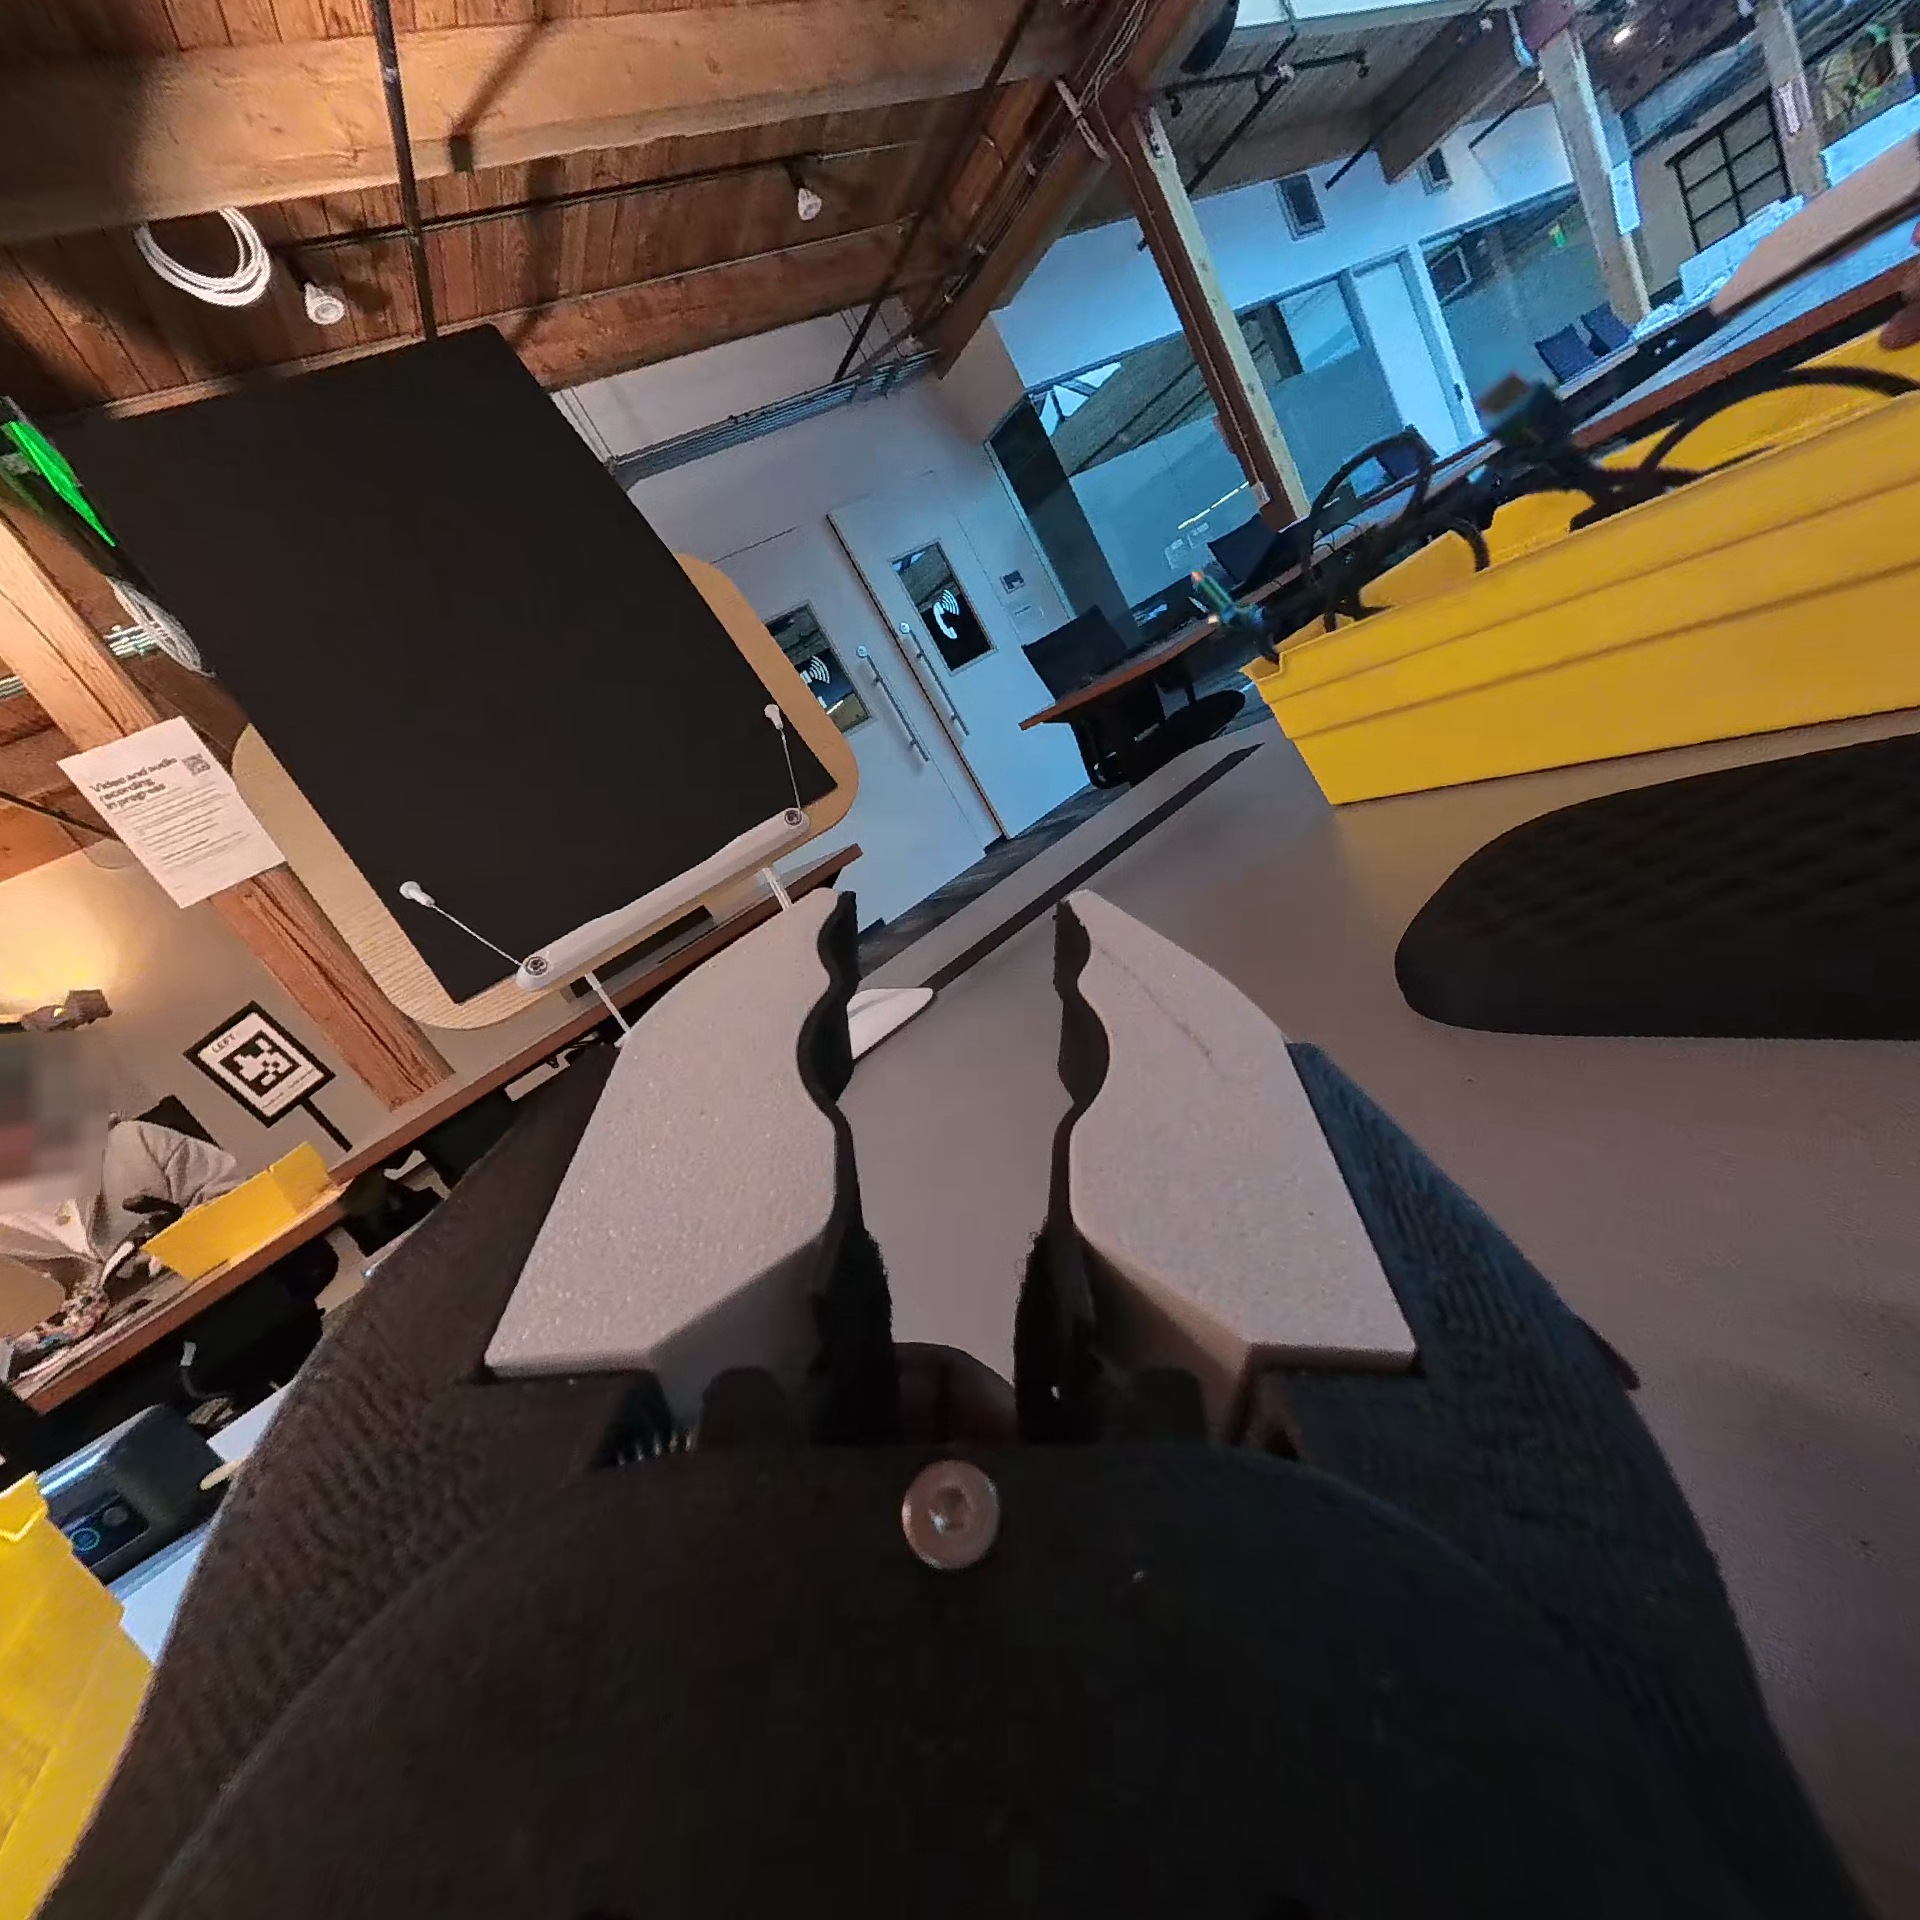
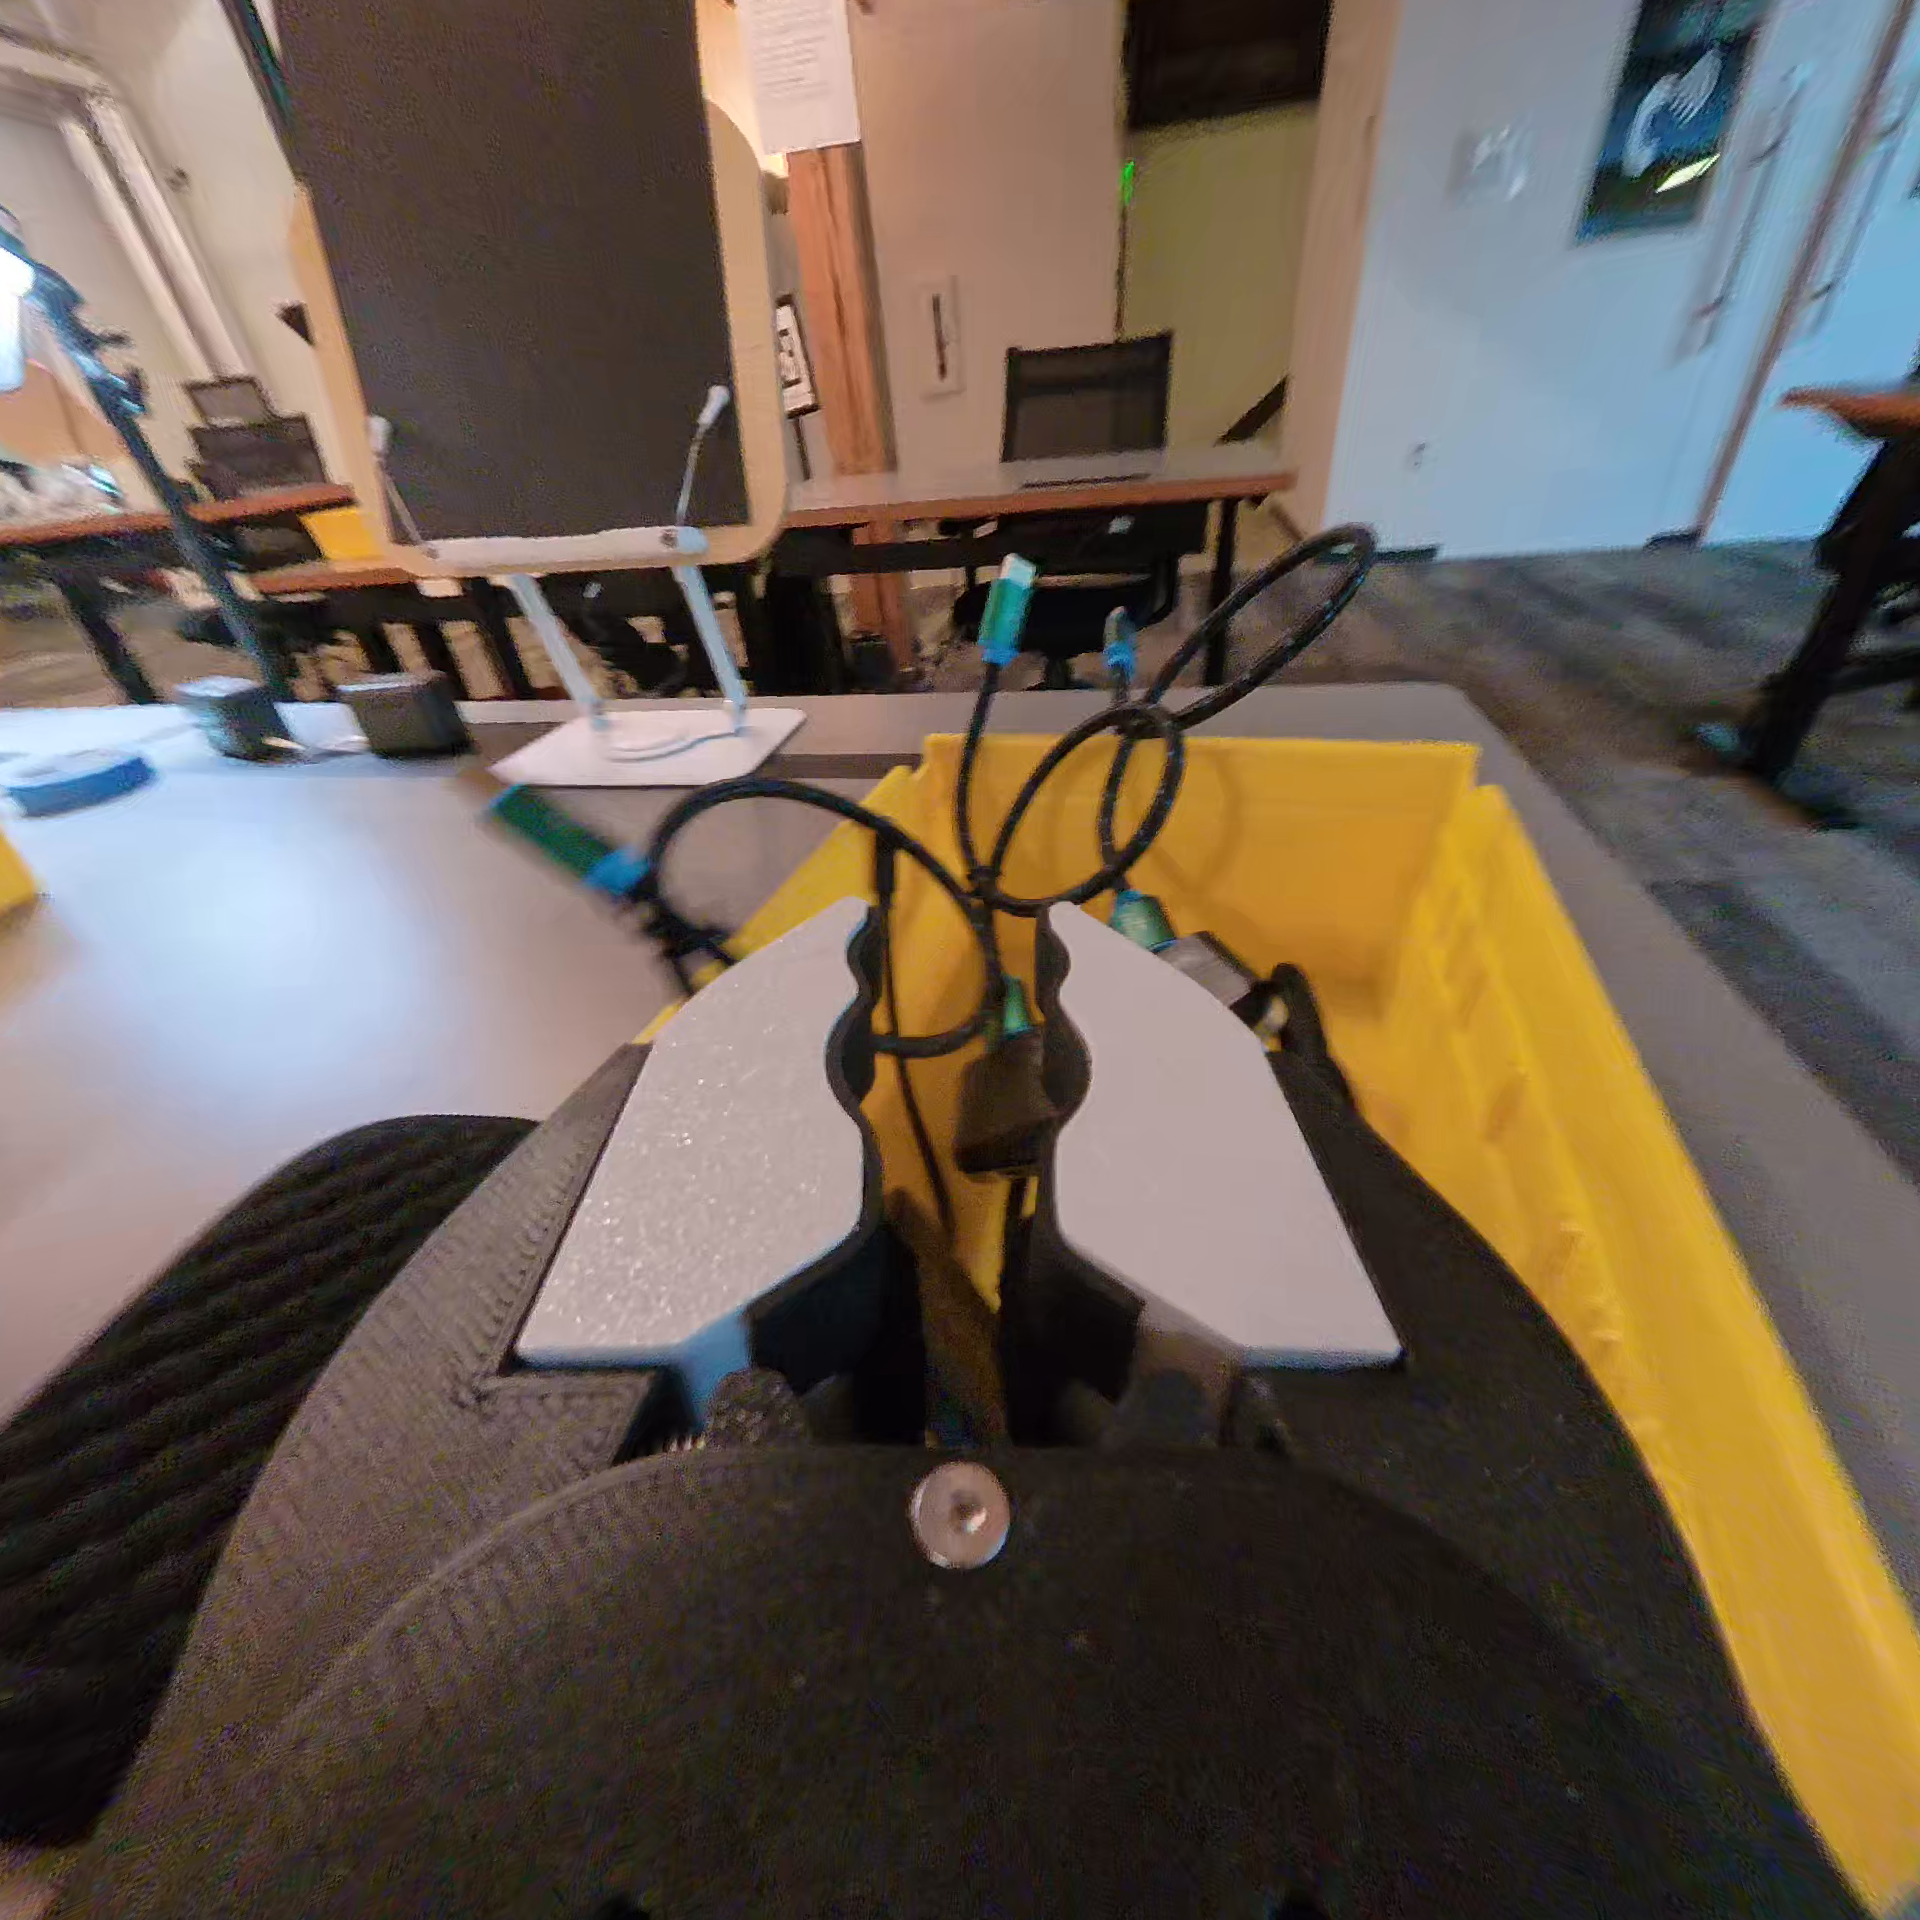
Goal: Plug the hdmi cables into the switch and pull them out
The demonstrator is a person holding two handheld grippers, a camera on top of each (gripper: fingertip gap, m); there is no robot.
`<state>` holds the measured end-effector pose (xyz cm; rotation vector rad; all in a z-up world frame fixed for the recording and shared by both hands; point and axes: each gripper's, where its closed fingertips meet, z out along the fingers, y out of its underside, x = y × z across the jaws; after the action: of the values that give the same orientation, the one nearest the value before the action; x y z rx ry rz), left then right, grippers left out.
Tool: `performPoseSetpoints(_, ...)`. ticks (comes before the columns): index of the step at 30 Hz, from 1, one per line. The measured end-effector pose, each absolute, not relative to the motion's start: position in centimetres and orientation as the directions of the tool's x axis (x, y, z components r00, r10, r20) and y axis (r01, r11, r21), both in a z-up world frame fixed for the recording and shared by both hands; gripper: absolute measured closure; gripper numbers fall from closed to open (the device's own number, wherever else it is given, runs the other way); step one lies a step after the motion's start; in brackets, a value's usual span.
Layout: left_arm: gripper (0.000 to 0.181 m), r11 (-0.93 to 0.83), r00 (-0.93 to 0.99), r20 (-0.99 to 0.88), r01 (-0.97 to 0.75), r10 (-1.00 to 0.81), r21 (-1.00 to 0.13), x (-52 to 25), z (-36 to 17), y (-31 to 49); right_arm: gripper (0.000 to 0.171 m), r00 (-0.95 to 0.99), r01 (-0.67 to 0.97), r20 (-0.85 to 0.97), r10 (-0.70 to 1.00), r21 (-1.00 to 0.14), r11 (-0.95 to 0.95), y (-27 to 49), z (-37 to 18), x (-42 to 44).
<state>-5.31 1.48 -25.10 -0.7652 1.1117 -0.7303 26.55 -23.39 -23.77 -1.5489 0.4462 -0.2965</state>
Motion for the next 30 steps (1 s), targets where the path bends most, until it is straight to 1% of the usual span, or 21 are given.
performPoseSetpoints(2,0.145,0.541,0.279,-0.493,0.129,-0.824,-0.831,-5.3,-25.1,1.5,0.139,0.860,0.032,0.048,-0.508,-0.999,-0.041,-23.9,-23.5,27.0)
performPoseSetpoints(5,0.145,0.532,0.291,-0.479,0.136,-0.828,-0.836,-5.5,-24.9,1.7,0.125,0.783,0.222,0.254,-0.568,-0.967,-0.126,-24.2,-22.2,27.0)
performPoseSetpoints(7,0.145,0.521,0.299,-0.466,0.144,-0.833,-0.841,-5.6,-24.8,1.9,0.111,0.737,0.296,0.336,-0.587,-0.940,-0.168,-24.0,-21.2,26.5)
performPoseSetpoints(9,0.144,0.512,0.311,-0.451,0.153,-0.837,-0.845,-5.7,-24.6,2.1,0.097,0.721,0.329,0.393,-0.570,-0.919,-0.217,-23.7,-20.8,25.5)
performPoseSetpoints(10,0.142,0.508,0.319,-0.443,0.160,-0.838,-0.846,-5.8,-24.5,2.3,0.094,0.733,0.327,0.414,-0.539,-0.910,-0.255,-23.4,-21.0,24.8)
performPoseSetpoints(11,0.140,0.504,0.326,-0.435,0.168,-0.839,-0.847,-6.0,-24.3,2.4,0.096,0.766,0.309,0.426,-0.481,-0.901,-0.305,-23.0,-21.7,23.7)
performPoseSetpoints(13,0.135,0.494,0.343,-0.416,0.182,-0.842,-0.850,-6.2,-24.0,2.7,0.109,0.886,0.242,0.378,-0.268,-0.871,-0.428,-22.2,-24.5,20.2)
performPoseSetpoints(14,0.133,0.487,0.349,-0.406,0.189,-0.845,-0.853,-6.3,-24.0,2.9,0.108,0.937,0.198,0.312,-0.156,-0.845,-0.497,-22.0,-26.3,18.1)
performPoseSetpoints(15,0.132,0.482,0.351,-0.398,0.194,-0.848,-0.854,-6.3,-23.9,2.9,0.106,0.962,0.160,0.257,-0.092,-0.805,-0.572,-22.1,-27.9,16.8)
performPoseSetpoints(18,0.132,0.473,0.348,-0.390,0.197,-0.853,-0.859,-6.3,-23.9,3.0,0.111,0.960,0.095,0.262,-0.101,-0.640,-0.762,-22.4,-31.4,17.0)
performPoseSetpoints(19,0.132,0.474,0.346,-0.393,0.193,-0.852,-0.859,-6.3,-24.0,3.0,0.118,0.961,0.083,0.260,-0.098,-0.605,-0.792,-22.1,-32.4,17.2)
performPoseSetpoints(20,0.132,0.477,0.343,-0.398,0.187,-0.851,-0.859,-6.2,-24.0,3.0,0.137,0.964,0.079,0.250,-0.088,-0.587,-0.806,-21.5,-33.2,17.2)
performPoseSetpoints(21,0.132,0.481,0.338,-0.406,0.180,-0.849,-0.858,-6.1,-24.1,2.9,0.138,0.969,0.091,0.240,-0.064,-0.583,-0.807,-20.8,-33.7,17.1)
performPoseSetpoints(22,0.132,0.488,0.331,-0.416,0.171,-0.847,-0.856,-5.9,-24.3,2.8,0.139,0.966,0.099,0.248,-0.071,-0.609,-0.787,-19.8,-33.6,17.3)
performPoseSetpoints(26,0.132,0.523,0.310,-0.465,0.135,-0.829,-0.842,-5.4,-24.8,2.3,0.144,0.924,0.135,0.356,-0.136,-0.640,-0.756,-15.8,-33.5,19.9)
performPoseSetpoints(30,0.132,0.537,0.295,-0.486,0.125,-0.823,-0.834,-5.3,-25.0,2.1,0.143,0.927,0.096,0.332,-0.172,-0.656,-0.749,-11.8,-33.5,21.4)
